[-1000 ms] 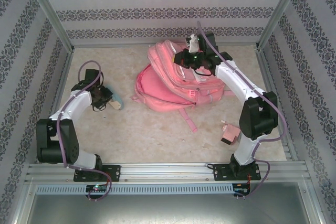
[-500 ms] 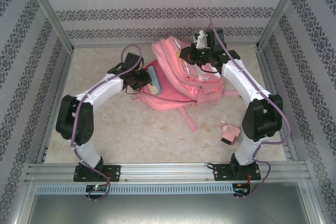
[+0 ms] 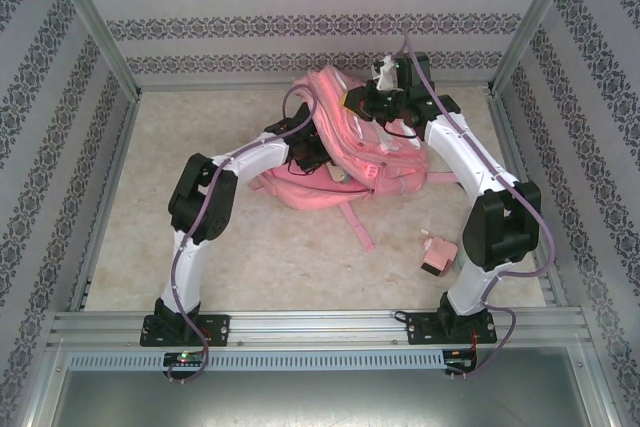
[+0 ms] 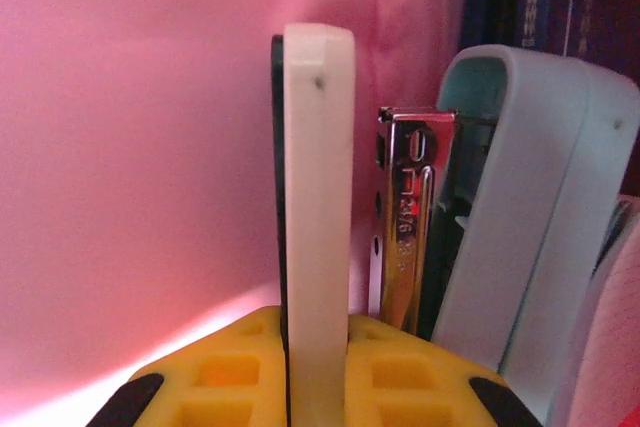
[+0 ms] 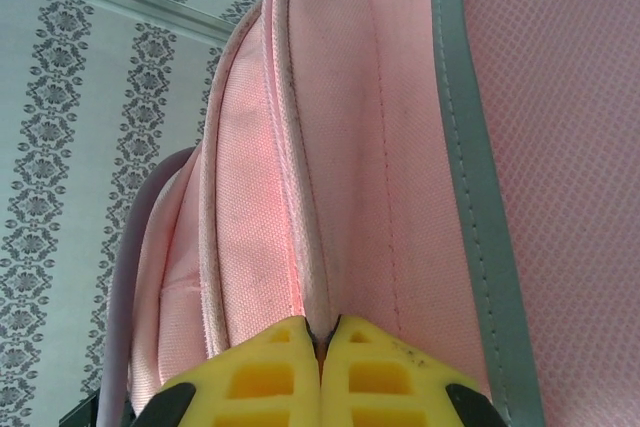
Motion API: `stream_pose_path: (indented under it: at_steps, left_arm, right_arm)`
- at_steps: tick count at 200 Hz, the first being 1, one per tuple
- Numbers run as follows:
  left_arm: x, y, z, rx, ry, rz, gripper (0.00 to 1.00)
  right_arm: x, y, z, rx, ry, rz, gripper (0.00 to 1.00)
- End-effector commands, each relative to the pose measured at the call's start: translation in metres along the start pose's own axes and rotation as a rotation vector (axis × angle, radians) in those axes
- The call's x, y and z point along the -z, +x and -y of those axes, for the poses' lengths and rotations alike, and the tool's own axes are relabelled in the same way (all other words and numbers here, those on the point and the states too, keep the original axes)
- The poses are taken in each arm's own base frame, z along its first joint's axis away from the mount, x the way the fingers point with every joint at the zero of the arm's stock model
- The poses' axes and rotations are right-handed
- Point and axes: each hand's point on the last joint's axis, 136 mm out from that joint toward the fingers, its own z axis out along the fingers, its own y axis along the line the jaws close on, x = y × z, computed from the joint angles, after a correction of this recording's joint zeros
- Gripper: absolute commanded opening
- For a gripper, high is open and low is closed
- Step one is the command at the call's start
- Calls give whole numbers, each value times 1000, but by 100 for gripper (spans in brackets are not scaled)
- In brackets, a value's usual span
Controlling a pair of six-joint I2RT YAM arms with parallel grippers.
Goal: Pack the student bag
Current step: Place the loose stationery in the student bag.
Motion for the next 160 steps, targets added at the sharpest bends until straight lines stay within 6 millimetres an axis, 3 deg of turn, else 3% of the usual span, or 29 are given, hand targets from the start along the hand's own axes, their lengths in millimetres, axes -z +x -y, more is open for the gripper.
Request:
stream_pose_path:
  at_steps: [1, 42, 56, 82, 109, 137, 160]
  left_arm:
    - [-5, 16, 14, -1, -4, -33, 18]
    - [14, 13, -2, -15, -77, -1, 51]
    - [22, 12, -8, -30, -107, 6, 59]
    - [44, 11, -23, -37, -139, 26, 63]
    - [69, 9, -43, -37, -170, 45, 67]
    - [99, 7, -59, -80, -194, 79, 71]
    - [117, 10, -73, -123, -237, 78, 71]
  right_arm:
    - [33, -11, -57, 110, -141, 77, 0]
    - [30, -7, -39, 118, -86, 76, 0]
    - [28, -5, -29, 116, -56, 76, 8]
    - [24, -2, -10, 110, -9, 74, 14]
    - [26, -1, 8, 106, 61, 92, 41]
    - [34, 4, 29, 101, 156, 110, 53]
    - [48, 13, 57, 82, 302, 133, 64]
